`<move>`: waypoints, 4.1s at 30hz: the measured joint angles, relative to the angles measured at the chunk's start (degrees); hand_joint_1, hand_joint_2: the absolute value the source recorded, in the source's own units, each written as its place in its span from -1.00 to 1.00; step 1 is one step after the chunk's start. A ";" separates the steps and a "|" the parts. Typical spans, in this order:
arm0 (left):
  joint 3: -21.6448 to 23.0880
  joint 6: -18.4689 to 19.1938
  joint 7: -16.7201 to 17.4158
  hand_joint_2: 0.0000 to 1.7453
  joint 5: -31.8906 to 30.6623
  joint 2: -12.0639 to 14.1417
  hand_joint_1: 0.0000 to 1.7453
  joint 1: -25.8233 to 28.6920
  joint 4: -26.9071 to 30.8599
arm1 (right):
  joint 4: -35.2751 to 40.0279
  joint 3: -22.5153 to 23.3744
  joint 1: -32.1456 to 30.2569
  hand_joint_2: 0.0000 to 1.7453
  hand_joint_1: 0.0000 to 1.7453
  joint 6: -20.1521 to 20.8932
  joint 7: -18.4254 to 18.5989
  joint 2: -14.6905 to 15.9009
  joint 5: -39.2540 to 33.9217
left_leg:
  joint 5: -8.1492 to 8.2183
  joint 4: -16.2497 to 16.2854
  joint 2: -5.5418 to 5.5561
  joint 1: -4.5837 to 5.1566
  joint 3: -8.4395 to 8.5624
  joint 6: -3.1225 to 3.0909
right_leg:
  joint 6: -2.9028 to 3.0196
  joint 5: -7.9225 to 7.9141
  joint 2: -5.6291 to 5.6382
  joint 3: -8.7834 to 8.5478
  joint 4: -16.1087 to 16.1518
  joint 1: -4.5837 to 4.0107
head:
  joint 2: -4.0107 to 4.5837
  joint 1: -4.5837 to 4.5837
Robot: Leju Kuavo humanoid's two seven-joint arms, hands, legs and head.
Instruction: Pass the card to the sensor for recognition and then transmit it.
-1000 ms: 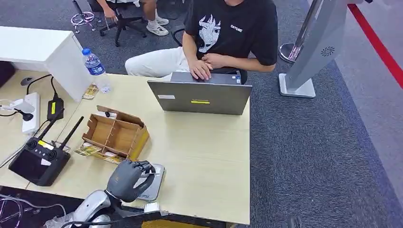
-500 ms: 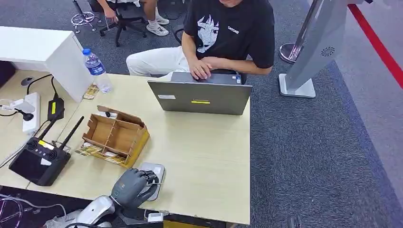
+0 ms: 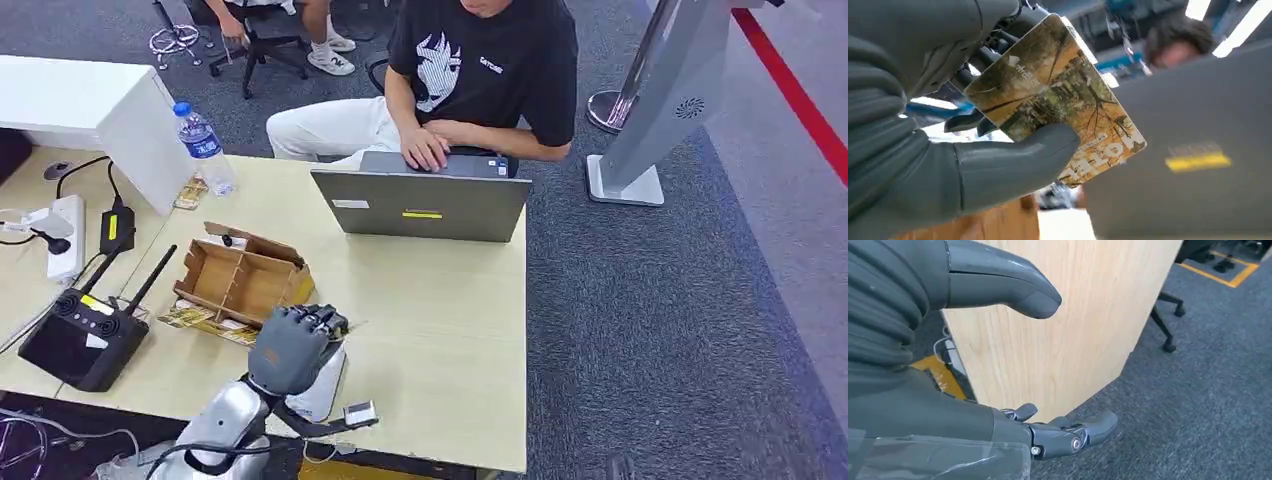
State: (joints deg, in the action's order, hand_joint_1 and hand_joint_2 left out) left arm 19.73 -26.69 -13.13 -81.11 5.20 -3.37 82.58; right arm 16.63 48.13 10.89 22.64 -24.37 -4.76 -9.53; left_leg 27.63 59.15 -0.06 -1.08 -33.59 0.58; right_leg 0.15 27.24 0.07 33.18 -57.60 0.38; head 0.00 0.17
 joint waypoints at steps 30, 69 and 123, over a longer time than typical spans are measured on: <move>-18.03 3.63 -1.18 1.00 6.72 -1.07 1.00 -13.91 -2.87 | -0.11 -0.48 1.52 1.00 -1.00 -0.85 0.83 -0.52 2.31 | -0.11 -0.01 0.01 -0.06 -0.01 0.09 | 0.07 -0.04 0.00 0.04 -0.12 -0.01 | 0.00 0.02; -3.20 20.42 -12.24 1.00 19.35 9.34 -1.00 -2.00 -2.43 | -0.33 0.18 1.44 1.00 -1.00 -0.06 0.54 -0.13 0.30 | -0.06 -0.04 -0.18 -0.07 -0.01 0.10 | 0.10 0.00 0.19 0.14 -0.10 -0.02 | 0.00 0.02; -9.50 14.05 3.98 1.00 3.02 18.38 -1.00 9.93 5.55 | -0.31 4.28 -1.98 1.00 -1.00 1.47 -1.51 0.68 -1.23 | -0.07 -0.05 -0.09 -0.06 -0.03 0.11 | 0.10 0.02 0.09 0.10 -0.11 -0.02 | 0.00 -0.02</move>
State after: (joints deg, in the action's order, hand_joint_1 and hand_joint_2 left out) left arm 10.23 -12.63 -9.16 -78.09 23.58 6.55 88.13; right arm 16.33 52.41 8.90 24.11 -25.88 -4.09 -10.76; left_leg 27.56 59.10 -0.14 -1.14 -33.62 0.69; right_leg 0.25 27.26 0.16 33.28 -57.71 0.37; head 0.00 0.15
